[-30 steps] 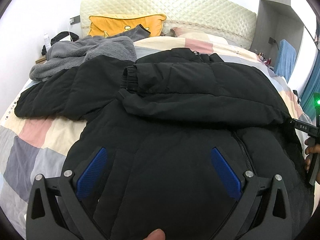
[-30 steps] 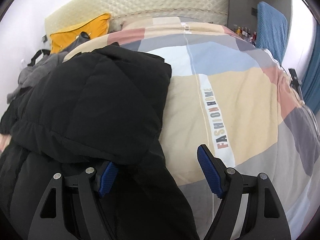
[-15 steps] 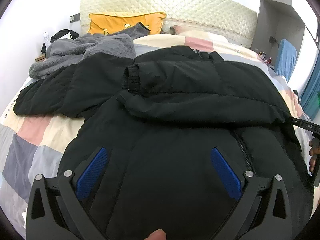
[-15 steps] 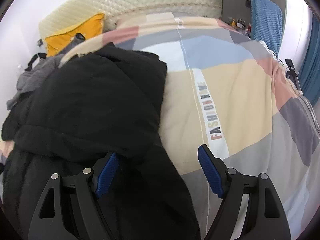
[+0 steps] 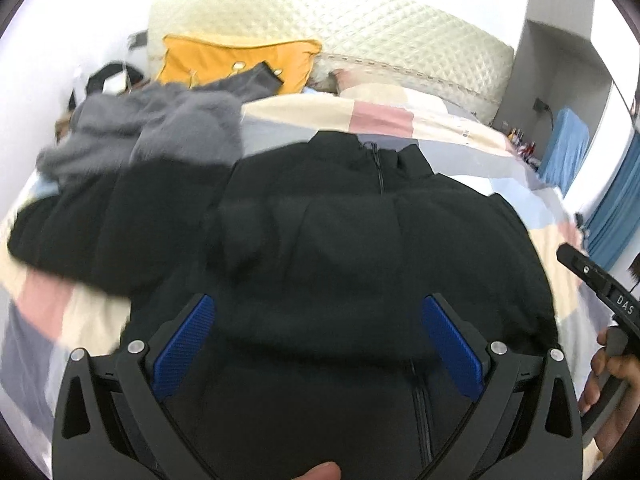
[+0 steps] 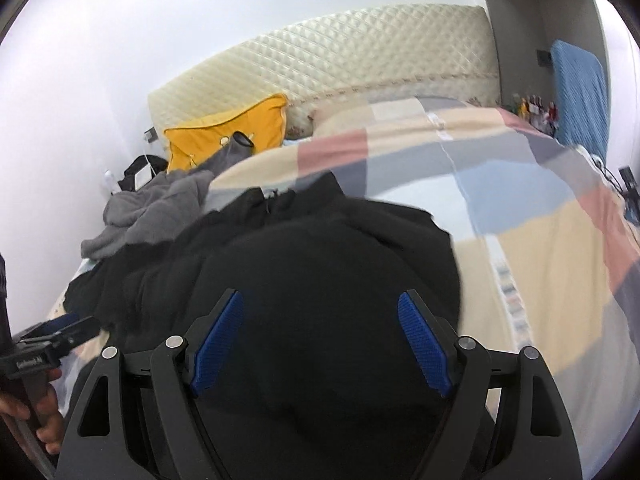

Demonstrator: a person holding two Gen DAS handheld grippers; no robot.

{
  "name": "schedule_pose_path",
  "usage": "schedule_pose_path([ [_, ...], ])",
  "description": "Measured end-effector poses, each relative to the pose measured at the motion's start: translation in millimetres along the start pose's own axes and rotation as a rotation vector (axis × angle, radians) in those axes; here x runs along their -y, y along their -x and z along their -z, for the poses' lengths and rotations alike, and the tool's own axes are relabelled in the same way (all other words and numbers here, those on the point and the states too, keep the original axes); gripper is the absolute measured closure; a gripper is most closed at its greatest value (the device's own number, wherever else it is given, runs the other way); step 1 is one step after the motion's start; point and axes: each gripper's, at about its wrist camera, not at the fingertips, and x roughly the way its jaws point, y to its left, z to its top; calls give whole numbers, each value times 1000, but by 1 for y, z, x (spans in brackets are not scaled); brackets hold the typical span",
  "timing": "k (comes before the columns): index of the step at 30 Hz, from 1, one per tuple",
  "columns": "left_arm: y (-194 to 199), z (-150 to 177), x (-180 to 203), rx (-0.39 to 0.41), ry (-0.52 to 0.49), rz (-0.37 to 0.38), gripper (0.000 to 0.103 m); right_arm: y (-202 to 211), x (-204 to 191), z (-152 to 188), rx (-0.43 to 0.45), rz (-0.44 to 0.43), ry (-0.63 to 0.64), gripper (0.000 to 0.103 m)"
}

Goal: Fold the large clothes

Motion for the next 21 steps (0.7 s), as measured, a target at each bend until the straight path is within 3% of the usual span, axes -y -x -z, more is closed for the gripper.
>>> schedule_pose_path([
  [5,-57,-28,6,-7,-35,-47,0,-60,-12,-13,-4,5,-4,23],
  [10,-109,-35,-8,-12,-45,-104,0,-109,-10,-6,-15,73,52,20],
  [21,-159,-26,-19,4,-94,-100,0,-150,0,15,-37,23,80,11],
])
